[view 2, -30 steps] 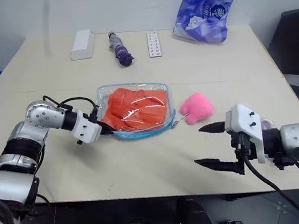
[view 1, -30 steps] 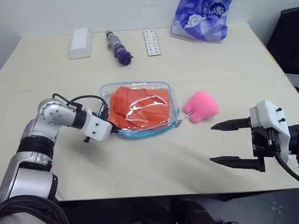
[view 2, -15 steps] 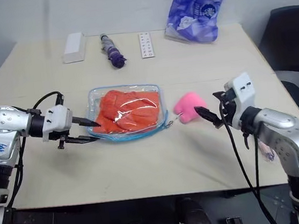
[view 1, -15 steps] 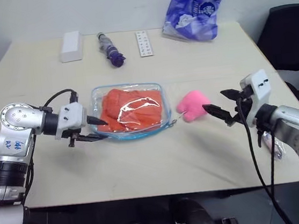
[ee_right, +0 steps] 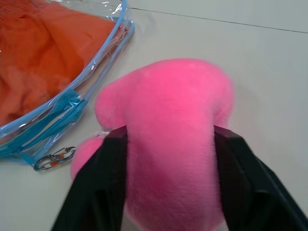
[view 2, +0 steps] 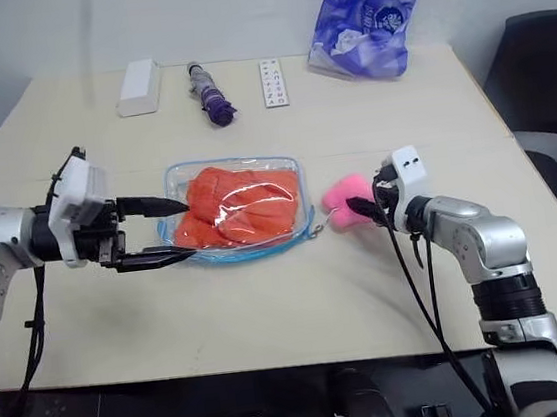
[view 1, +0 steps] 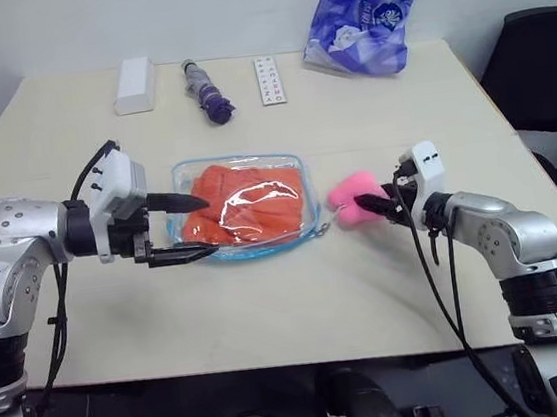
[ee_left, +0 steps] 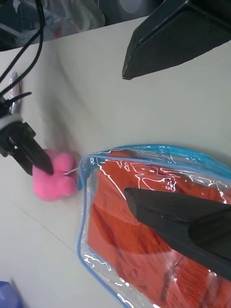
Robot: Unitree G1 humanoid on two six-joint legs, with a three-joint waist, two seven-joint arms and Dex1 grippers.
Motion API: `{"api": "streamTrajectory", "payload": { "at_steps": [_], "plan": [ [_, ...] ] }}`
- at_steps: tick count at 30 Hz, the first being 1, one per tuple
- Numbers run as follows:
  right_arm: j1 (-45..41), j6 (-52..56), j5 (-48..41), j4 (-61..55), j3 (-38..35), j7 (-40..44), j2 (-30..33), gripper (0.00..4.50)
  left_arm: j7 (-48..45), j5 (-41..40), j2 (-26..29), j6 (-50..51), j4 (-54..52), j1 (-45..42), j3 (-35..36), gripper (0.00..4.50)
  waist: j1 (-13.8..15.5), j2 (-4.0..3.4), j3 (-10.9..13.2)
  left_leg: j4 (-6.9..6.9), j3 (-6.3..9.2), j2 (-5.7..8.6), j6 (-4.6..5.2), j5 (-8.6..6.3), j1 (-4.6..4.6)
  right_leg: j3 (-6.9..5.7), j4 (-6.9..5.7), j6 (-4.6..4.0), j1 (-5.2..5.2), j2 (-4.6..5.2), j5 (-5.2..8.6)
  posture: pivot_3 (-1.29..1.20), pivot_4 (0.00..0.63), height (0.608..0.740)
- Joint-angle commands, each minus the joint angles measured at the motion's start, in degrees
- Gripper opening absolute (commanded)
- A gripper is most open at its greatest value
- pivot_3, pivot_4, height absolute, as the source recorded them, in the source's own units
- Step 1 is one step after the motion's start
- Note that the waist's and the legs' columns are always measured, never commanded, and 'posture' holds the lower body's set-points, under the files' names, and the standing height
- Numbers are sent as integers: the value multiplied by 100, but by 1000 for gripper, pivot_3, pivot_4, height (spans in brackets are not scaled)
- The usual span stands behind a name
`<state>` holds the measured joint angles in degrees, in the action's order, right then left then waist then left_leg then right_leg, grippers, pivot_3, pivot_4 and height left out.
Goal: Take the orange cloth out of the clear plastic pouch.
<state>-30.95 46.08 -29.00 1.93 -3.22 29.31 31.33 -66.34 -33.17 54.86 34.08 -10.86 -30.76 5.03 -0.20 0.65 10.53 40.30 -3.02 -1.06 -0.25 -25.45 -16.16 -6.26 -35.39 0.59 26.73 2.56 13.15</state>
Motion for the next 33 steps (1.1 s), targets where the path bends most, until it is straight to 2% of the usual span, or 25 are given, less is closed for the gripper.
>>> {"api": "streamTrajectory", "payload": {
  "at_steps": [1, 5, 8, 13, 18, 23, 30, 33],
  "plan": [
    [267, -38, -220, -659, -338, 158, 40, 1156, 129, -4, -34, -47, -182, -92, 152, 3749, 4, 0, 0, 0, 0, 0, -1, 0, 0, 0, 0, 0, 0, 0, 0, 0, 150, 740],
    [694, -226, -449, -1468, -542, 589, 225, 15, 188, 41, -134, -92, -90, -236, 69, 3749, 10, -3, 2, 0, 0, 2, -1, 0, -1, 0, 1, 0, 0, 1, 0, 0, 150, 740],
    [1168, -771, -409, -2406, -393, 1204, 507, 15, 149, 32, -255, -57, -87, -357, -85, 3749, 18, -5, 3, -2, 0, 3, -2, -1, -1, 0, 2, 1, 0, 0, 0, 0, 150, 740],
    [1558, -2096, 649, -3144, 910, 1994, 891, 15, 77, 108, -455, -94, -96, -487, -396, 3749, -2, -4, 3, -8, -5, 4, -6, -2, 2, 5, 5, 1, -3, -7, 0, 0, 150, 740],
    [1206, -2873, 1587, -2792, 2050, 2272, 707, 15, -20, 248, -662, -203, -37, -612, -687, 3749, -6, -5, 3, -6, -9, 11, -12, 1, 5, 8, 0, 1, -3, -8, 0, 0, 150, 740],
    [579, -3218, 2411, -1852, 2808, 2096, 27, 15, -214, 511, -835, -444, 144, -717, -965, 3749, 0, -4, 3, 0, -8, 14, -14, 3, 5, 3, -5, -4, -3, -7, 2, 0, 150, 740],
    [589, -3801, 2858, -1815, 2799, 2280, 189, 2358, -633, 1173, -933, -1246, 417, -606, -1526, 3749, 18, -4, 3, 4, 4, 10, -12, 4, 4, -16, 3, -5, -2, 2, 3, 0, 150, 740],
    [659, -4075, 3086, -2123, 2628, 2202, 408, 3381, -826, 1667, -1106, -1966, 771, -678, -1928, 3749, 17, -4, 3, 5, 6, 10, -12, 4, 2, -17, 3, -5, -2, 2, 3, 0, 150, 740]
  ]
}}
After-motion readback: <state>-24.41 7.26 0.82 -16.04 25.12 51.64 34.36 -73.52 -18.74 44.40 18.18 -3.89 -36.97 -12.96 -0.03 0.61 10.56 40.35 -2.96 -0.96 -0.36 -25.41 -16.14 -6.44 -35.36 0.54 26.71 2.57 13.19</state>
